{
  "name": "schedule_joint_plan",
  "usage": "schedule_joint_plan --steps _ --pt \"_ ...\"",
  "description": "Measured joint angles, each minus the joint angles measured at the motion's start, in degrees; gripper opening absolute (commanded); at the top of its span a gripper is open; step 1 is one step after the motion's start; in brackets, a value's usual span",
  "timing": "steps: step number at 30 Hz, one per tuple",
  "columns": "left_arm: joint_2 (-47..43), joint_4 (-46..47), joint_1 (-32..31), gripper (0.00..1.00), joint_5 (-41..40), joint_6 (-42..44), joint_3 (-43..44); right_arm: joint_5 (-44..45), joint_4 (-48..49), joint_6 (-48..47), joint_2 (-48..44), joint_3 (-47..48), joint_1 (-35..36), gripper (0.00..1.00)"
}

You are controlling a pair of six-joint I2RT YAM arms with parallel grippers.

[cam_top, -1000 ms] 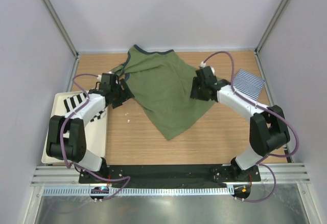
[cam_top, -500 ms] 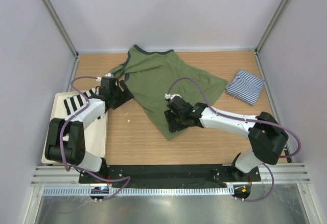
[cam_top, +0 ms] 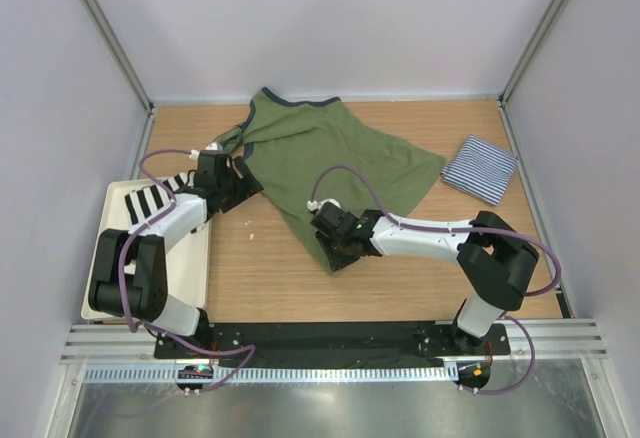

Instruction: Fold and stack the tank tops

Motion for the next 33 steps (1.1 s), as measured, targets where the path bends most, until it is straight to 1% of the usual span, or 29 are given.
schedule_joint_plan --steps 2,4,5,7,9,11,14,18,23,27,29,30,31,32,33 --pt "0.0 0.09 -0.02 0.74 0.04 0.0 0.0 -0.09 0.02 -0.26 0.0 0.0 0.02 0.27" --pt "0.0 0.22 -0.04 0.73 0.07 0.0 0.0 -0.33 0.13 -0.5 0.04 0.0 0.07 0.33" --pt "0.0 0.28 -0.07 0.73 0.07 0.0 0.0 -0.39 0.28 -0.57 0.2 0.0 0.13 0.39" --pt "0.0 0.37 -0.07 0.73 0.09 0.0 0.0 -0.46 0.61 -0.81 0.79 0.0 0.42 0.44" --pt "0.0 0.37 -0.09 0.73 0.07 0.0 0.0 -0.33 0.7 -0.87 1.33 0.0 0.92 0.46" --pt "0.0 0.39 -0.13 0.71 0.07 0.0 0.0 0.37 0.68 -0.81 1.49 0.0 1.77 0.47" --pt "-0.07 0.37 -0.76 0.71 -0.9 0.15 0.0 4.0 0.13 -0.68 1.6 0.28 3.98 0.46" --pt "-0.74 0.31 -3.85 0.72 -4.35 1.38 0.0 8.92 -1.36 -0.7 2.95 2.49 7.32 0.47" --pt "-1.03 -0.35 -5.33 0.73 -6.56 2.51 0.07 11.17 -1.55 -0.74 4.33 3.72 8.9 0.45" --pt "-1.03 -0.85 -5.25 0.73 -8.02 2.89 0.07 12.7 -2.16 -0.76 6.78 4.59 8.87 0.38" --pt "-1.03 -1.07 -5.25 0.73 -8.41 3.02 0.07 13.57 -2.56 -0.81 7.54 5.66 8.85 0.26" --pt "-1.03 -1.14 -5.25 0.73 -8.57 3.1 0.09 14.12 -2.75 -0.9 8.04 6.08 8.85 0.11" --pt "-1.01 -1.36 -5.25 0.73 -8.74 3.19 0.22 14.69 -3.19 -1.14 8.55 6.58 8.85 0.04" --pt "-1.01 -1.55 -5.25 0.73 -9.05 3.3 0.39 15.26 -3.32 -1.09 8.79 6.86 8.85 0.01" --pt "-1.03 -1.7 -5.25 0.73 -9.2 3.41 0.55 15.56 -3.54 -0.96 8.87 7.06 8.85 0.01"
